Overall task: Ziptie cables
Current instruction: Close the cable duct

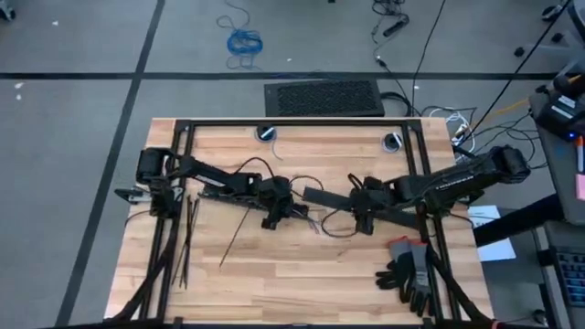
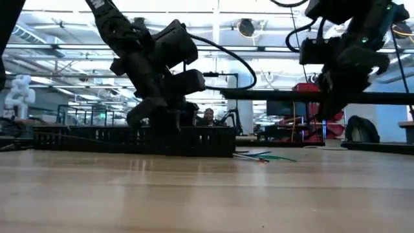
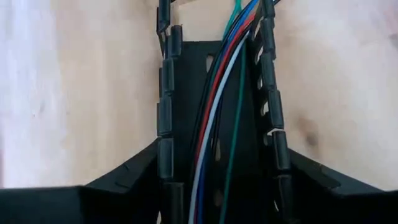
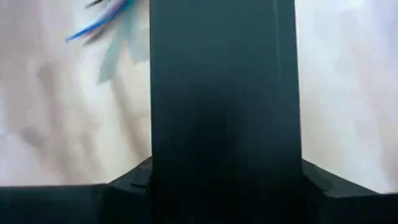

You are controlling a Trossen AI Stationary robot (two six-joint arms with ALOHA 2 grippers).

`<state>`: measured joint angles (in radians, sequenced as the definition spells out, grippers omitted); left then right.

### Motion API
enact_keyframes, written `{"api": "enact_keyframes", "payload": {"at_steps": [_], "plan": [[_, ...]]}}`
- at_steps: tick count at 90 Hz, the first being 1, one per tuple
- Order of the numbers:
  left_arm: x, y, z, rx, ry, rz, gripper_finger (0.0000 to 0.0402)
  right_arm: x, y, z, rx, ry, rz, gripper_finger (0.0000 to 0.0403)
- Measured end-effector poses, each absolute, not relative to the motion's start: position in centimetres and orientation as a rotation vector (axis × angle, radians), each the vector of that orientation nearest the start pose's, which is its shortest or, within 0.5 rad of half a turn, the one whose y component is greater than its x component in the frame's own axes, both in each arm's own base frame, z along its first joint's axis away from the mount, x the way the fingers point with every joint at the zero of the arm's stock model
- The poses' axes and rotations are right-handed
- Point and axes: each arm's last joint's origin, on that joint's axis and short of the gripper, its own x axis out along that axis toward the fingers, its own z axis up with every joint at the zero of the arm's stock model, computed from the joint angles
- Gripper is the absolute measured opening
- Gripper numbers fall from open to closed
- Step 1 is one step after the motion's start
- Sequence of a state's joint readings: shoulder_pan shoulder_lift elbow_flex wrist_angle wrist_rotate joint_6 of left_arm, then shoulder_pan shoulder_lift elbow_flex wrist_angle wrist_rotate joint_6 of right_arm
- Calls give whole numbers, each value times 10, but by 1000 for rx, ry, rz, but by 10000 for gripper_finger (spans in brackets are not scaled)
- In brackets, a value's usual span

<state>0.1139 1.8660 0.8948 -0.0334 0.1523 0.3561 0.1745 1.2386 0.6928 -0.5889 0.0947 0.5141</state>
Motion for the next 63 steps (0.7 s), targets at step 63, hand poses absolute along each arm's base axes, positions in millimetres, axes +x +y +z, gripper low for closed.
{"api": "enact_keyframes", "payload": {"at_steps": [63], "plan": [[334,63,109,162,894,-245,243,235,46,140,187,1281,-301,203]]}}
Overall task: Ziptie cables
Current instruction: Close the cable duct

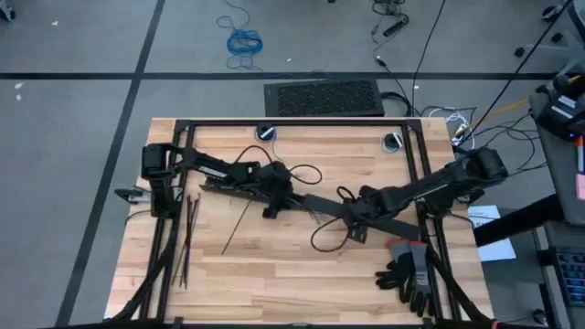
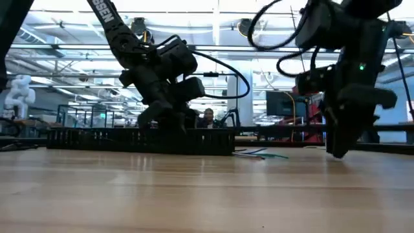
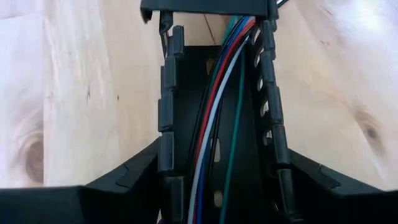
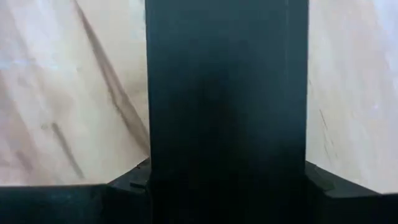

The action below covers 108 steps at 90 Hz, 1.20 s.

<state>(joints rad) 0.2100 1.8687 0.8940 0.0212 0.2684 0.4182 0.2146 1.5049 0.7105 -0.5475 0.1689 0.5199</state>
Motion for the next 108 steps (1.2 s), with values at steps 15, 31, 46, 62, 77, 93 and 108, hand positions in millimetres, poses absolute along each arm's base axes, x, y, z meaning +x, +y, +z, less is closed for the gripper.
{"api": "enact_keyframes", "payload": {"at_steps": [15,31,46,62,77,93,108], "plan": [[333,63,108,170,905,-277,243,235,46,141,162,1280,-290,203],[331,62,107,180,914,-300,243,238,46,161,157,1212,-297,203],[330,62,106,186,916,-314,243,243,47,176,140,1172,-296,203],[330,62,106,187,914,-314,243,244,47,174,144,1176,-306,203],[330,62,107,185,912,-312,243,243,43,175,102,1165,-341,203],[332,62,108,191,898,-307,243,245,40,185,94,1081,-368,203],[331,66,108,182,901,-302,243,244,41,182,81,1111,-348,203]]}}
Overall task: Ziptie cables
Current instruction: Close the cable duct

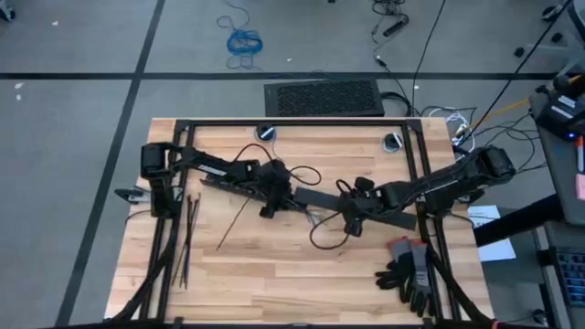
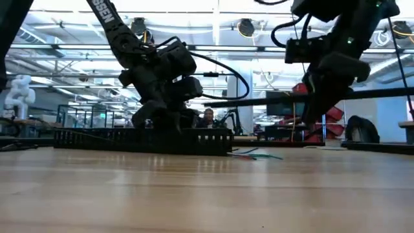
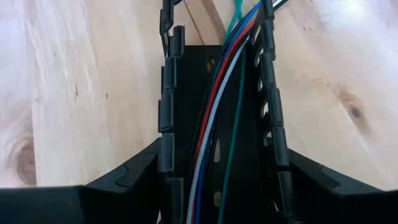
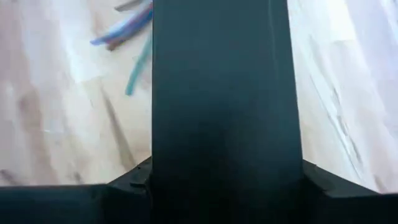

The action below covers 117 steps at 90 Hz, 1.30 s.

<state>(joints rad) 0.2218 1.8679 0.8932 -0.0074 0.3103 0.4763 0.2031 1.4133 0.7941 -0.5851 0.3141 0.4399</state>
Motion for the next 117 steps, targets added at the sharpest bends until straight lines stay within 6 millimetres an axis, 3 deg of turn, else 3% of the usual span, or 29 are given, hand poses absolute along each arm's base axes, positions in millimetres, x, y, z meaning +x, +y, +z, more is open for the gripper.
{"api": "enact_keyframes", "payload": {"at_steps": [23,74,117], "plan": [[330,68,107,175,910,-297,243,245,44,161,132,1177,-313,203],[329,68,107,173,919,-299,243,255,40,133,149,1294,-267,203],[332,62,107,168,906,-277,243,259,25,135,198,1275,-219,203]]}}
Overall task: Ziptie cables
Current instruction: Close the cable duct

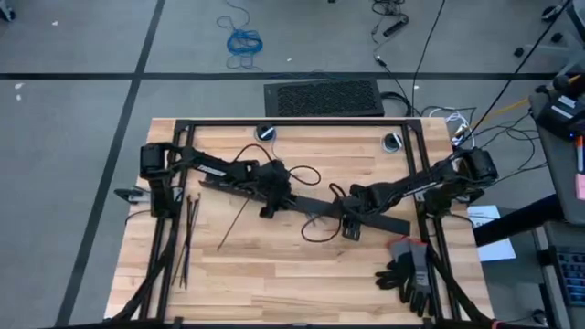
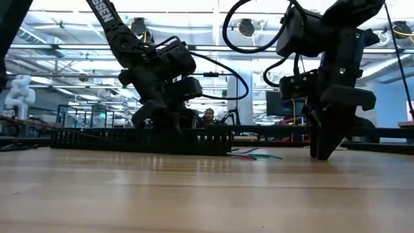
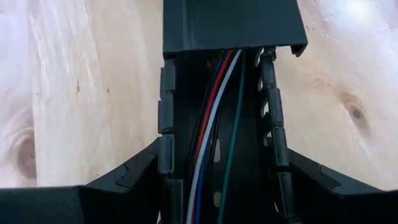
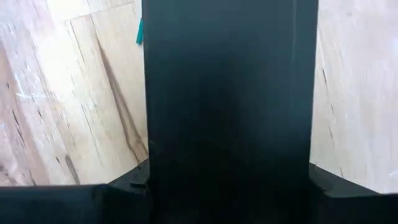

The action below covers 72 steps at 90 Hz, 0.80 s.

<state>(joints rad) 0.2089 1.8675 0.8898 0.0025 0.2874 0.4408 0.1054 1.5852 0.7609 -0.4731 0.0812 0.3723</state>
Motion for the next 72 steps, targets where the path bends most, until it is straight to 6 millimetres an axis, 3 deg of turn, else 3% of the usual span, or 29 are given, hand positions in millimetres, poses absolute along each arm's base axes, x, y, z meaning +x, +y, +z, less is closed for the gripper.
{"api": "enact_keyframes", "payload": {"at_steps": [25,44,72], "plan": [[332,61,107,152,907,-266,243,259,20,135,211,1280,-231,203],[333,62,108,160,894,-263,243,255,20,135,222,1300,-335,203],[333,62,108,159,897,-263,243,255,32,135,159,1282,-299,203]]}}
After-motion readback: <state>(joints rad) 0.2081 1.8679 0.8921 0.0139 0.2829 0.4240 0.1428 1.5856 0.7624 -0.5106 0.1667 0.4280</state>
